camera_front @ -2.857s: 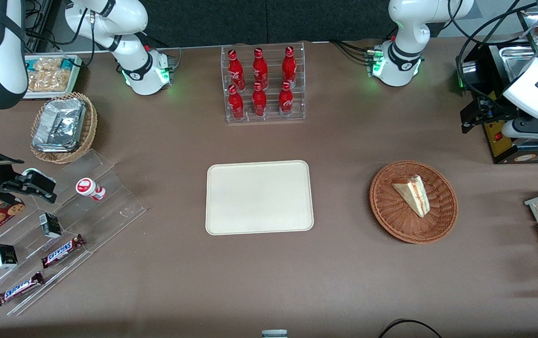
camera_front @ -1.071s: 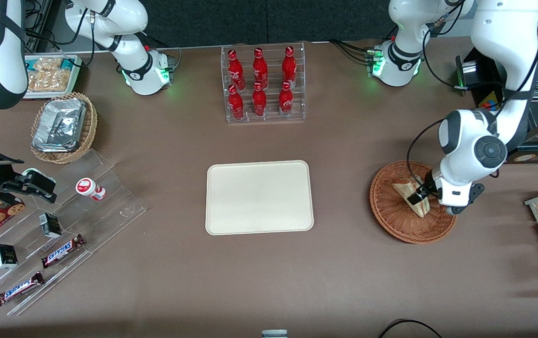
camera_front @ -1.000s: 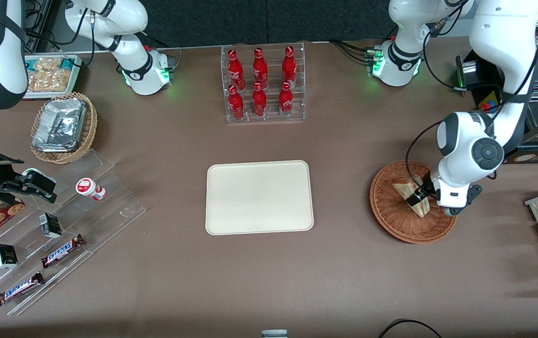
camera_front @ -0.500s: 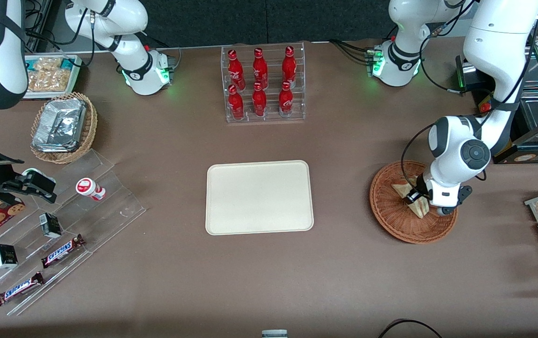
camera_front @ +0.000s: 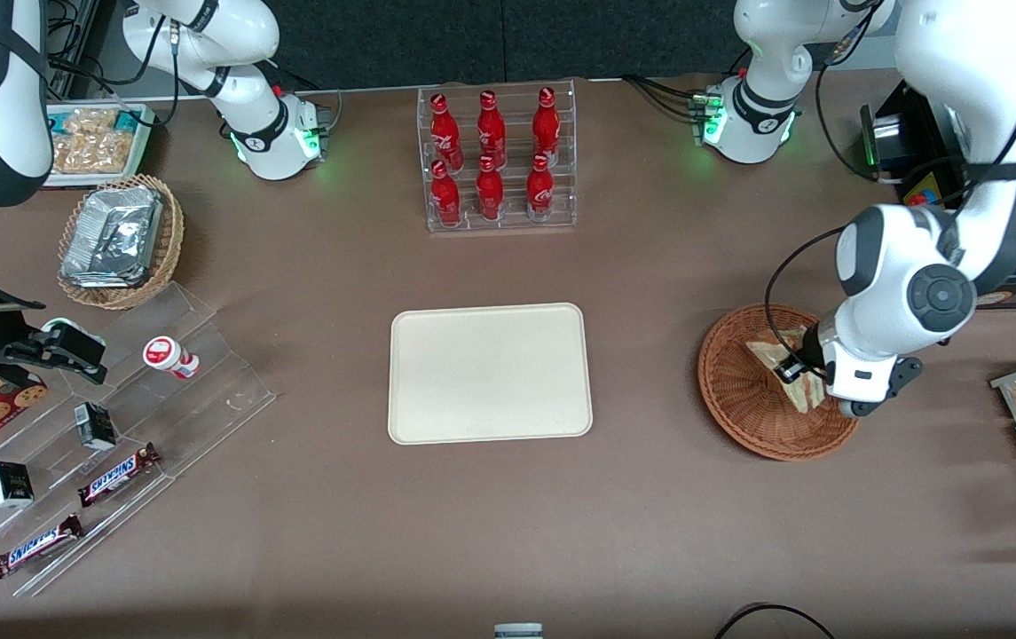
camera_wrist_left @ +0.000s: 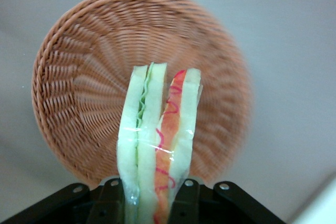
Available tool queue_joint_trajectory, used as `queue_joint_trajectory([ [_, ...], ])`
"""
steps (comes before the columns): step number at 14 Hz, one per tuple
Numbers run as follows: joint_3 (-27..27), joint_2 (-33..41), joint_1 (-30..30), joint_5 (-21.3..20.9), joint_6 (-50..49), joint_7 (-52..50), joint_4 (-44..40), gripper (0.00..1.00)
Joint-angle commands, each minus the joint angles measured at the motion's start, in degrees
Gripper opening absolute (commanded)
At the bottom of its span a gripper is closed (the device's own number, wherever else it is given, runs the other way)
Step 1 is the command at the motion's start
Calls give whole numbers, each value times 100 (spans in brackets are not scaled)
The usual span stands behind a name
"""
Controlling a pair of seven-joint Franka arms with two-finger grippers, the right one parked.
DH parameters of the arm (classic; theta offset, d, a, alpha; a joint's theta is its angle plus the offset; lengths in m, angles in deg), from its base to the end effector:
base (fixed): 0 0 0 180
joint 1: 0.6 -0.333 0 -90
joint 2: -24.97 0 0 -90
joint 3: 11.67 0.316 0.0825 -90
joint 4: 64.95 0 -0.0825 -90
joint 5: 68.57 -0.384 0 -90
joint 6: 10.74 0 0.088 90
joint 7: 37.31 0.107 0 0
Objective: Place sandwich from basket to tray
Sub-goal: 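Carry the sandwich with the left gripper over the cream tray and lower it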
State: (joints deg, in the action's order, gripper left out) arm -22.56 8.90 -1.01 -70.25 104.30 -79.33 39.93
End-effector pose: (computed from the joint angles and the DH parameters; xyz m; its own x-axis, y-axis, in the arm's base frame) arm 0.6061 -0.1036 0.3744 0.8524 0.5150 -0.0906 0.5131 -0.8571 -0.0452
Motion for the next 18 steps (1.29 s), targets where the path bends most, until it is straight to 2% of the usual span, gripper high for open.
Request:
queue_joint_trajectory([
  [1,-237,-352,601,-60,-762,1,-1301,0],
  [3,-264,-624,1269,-52,-851,-51,-1846,0],
  [4,-273,-843,1533,-17,-895,-60,-2101,5],
  [6,-265,-1291,2201,-43,-834,-60,-2515,6],
  [9,-265,-2125,2843,-34,-799,-86,-3340,5],
  [11,-256,-2706,3195,-60,-537,-401,-3816,5],
  [16,-203,-3419,3539,-86,456,-877,-3861,5],
  [18,-203,-3691,3609,-270,651,-904,-3870,5],
])
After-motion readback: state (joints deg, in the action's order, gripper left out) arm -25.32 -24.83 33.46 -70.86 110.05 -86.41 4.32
